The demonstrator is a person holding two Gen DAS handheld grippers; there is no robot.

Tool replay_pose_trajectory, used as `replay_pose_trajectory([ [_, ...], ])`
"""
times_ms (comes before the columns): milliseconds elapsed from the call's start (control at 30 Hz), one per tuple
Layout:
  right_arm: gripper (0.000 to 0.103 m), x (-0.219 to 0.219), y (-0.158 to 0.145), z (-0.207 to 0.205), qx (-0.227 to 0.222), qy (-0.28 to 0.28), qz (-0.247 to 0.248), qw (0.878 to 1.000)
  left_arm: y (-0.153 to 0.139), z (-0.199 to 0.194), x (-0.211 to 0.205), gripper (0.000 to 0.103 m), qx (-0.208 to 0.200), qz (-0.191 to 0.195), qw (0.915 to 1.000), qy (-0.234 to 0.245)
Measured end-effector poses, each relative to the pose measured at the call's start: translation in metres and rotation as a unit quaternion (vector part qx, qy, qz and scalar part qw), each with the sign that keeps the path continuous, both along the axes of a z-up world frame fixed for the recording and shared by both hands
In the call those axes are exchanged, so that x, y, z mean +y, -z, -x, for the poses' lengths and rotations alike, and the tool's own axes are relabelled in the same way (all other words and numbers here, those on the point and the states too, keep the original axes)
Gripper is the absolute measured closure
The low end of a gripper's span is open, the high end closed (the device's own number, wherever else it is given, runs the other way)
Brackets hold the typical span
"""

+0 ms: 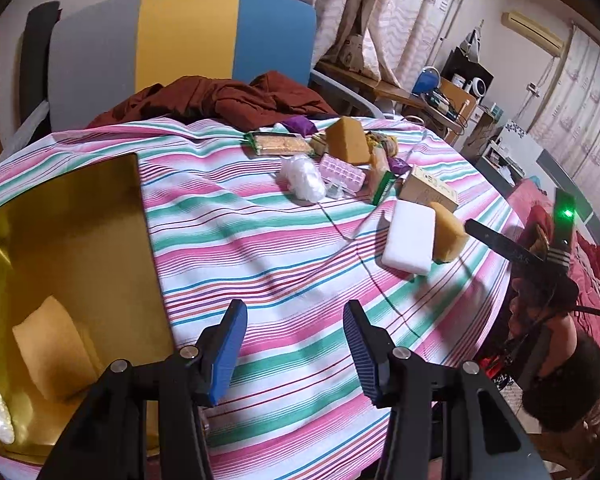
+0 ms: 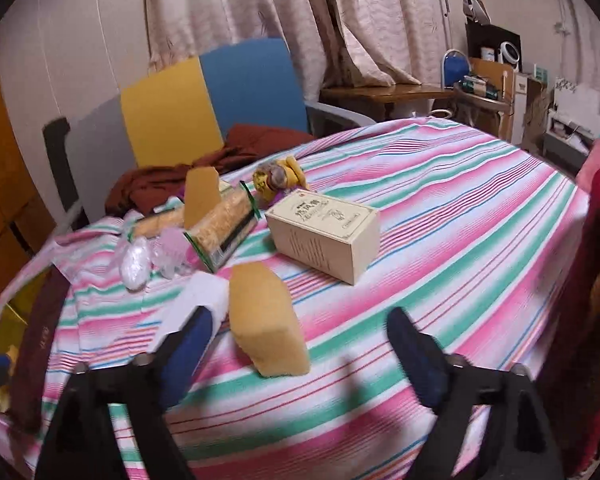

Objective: Organize objects
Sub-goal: 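Grasp another yellow sponge with the right tool while the left grasps the white foam block, then carry the sponge and foam block into the gold tray and release both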

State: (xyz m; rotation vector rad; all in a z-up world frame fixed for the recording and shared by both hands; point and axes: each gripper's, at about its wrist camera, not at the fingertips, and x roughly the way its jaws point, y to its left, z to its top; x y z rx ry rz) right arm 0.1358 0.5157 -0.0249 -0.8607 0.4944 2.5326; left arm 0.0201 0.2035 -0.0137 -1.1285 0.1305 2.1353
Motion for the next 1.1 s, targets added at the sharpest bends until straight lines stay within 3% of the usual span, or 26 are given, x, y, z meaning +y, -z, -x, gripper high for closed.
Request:
replay_pose_trajectory([
  [67,0.011,0.004,0.007,0.007,-0.006,-0.005,0.016,1.0,-0.001,-0.003,0.007,0.053,0.005,0.005,0.9999,0.008],
  [167,0.022,0.01,0.017,0.022,-0.004,-0.027,0.051,0.998,-0.002,-0.005,0.021,0.053,0.012,0.016,0.9995,0.026],
  [233,0.041,0.008,0.025,0.034,-0.023,-0.04,0.053,0.998,-0.002,-0.006,0.034,0.053,0.018,0.021,0.9987,0.042],
  [333,0.058,0.007,0.036,0.04,-0.036,-0.041,0.06,0.997,-0.003,-0.006,0.055,0.053,0.029,0.019,0.9967,0.073],
  [433,0.06,0.01,0.041,0.033,-0.028,-0.035,0.082,0.996,0.002,-0.004,0.085,0.051,0.026,-0.006,0.993,0.115],
  [567,0.062,0.015,0.042,0.026,-0.024,-0.024,0.103,0.994,0.018,0.0,0.127,0.046,-0.006,-0.006,0.9886,0.151],
  [800,0.062,0.038,0.036,0.001,-0.004,0.007,0.136,0.991,0.046,0.002,0.195,0.045,0.0,0.06,0.9789,0.195],
  [933,0.062,0.047,0.043,-0.007,0.019,0.02,0.178,0.984,0.057,0.008,0.215,0.039,0.002,0.084,0.9773,0.195],
  [1100,0.062,0.044,0.043,-0.005,0.021,0.018,0.177,0.984,0.067,0.008,0.219,0.039,0.005,0.089,0.9769,0.194],
])
